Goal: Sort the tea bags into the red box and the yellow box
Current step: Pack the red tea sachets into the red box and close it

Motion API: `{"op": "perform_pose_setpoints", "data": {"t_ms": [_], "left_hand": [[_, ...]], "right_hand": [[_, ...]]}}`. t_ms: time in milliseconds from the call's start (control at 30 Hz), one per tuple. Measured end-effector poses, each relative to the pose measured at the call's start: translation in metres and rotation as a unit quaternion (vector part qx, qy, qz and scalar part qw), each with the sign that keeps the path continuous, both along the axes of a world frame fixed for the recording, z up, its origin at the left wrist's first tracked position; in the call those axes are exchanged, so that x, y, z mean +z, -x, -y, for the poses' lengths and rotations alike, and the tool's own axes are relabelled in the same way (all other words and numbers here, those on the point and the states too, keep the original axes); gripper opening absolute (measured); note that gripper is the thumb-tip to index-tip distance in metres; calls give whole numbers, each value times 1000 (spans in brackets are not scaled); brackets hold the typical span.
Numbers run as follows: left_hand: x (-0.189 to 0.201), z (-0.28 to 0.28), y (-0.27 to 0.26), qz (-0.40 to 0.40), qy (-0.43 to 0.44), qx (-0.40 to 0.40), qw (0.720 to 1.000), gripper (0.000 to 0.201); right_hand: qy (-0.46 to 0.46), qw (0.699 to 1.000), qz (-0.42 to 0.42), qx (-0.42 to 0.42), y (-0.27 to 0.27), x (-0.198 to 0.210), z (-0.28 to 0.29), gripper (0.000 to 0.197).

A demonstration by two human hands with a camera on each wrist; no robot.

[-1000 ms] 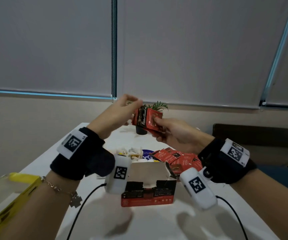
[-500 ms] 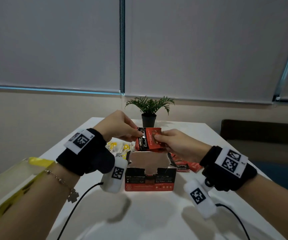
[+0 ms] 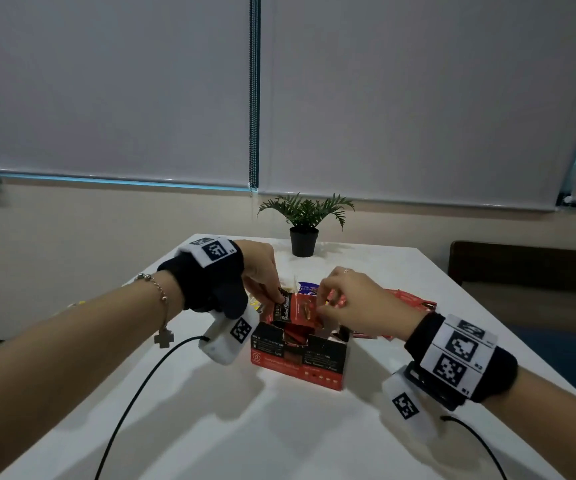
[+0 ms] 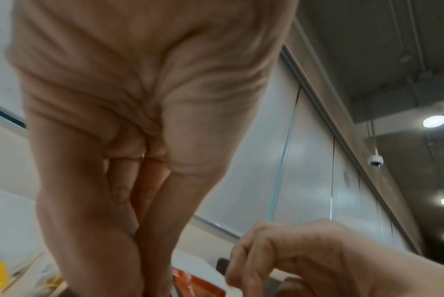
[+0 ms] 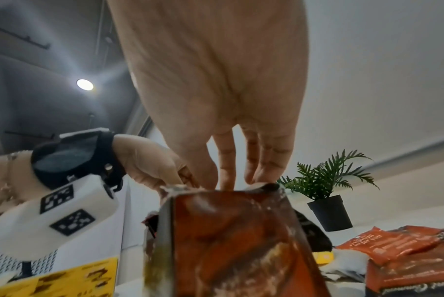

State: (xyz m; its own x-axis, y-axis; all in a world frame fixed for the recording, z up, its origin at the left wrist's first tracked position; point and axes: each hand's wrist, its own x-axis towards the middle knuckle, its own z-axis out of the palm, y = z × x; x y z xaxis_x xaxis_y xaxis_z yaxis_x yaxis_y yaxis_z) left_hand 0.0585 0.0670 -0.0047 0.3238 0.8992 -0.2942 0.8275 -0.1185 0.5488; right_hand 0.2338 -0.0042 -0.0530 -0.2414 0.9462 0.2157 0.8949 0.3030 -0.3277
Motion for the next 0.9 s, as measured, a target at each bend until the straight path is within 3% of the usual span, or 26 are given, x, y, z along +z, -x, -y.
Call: {"op": "perform_pose_setpoints", "data": {"t_ms": [233,333,500,600,733,900], "left_hand": [[3,4,-8,-123,-59,-33,990,32],[4,5,-11,-170,-85,-55,980,34],[6,12,-17,-211,-105,-81,969,33],[6,18,-25,-266,-146,-128,944,14],[-8,25,-32,-354,-268,-140,885,21],[-25,22,-32,-363,-347,-134,854,22]], "right_hand": [[-34,997,14,72,1,-4,-4,15],[-3,992,57,110,6,-7,-4,17],[51,985,134,99,12,-6,-5,27],[100,975,161,114,16,0,-7,38],[140,958,212,130,22,5,-8,54],[169,942,257,137,27,8,-10,58]]}}
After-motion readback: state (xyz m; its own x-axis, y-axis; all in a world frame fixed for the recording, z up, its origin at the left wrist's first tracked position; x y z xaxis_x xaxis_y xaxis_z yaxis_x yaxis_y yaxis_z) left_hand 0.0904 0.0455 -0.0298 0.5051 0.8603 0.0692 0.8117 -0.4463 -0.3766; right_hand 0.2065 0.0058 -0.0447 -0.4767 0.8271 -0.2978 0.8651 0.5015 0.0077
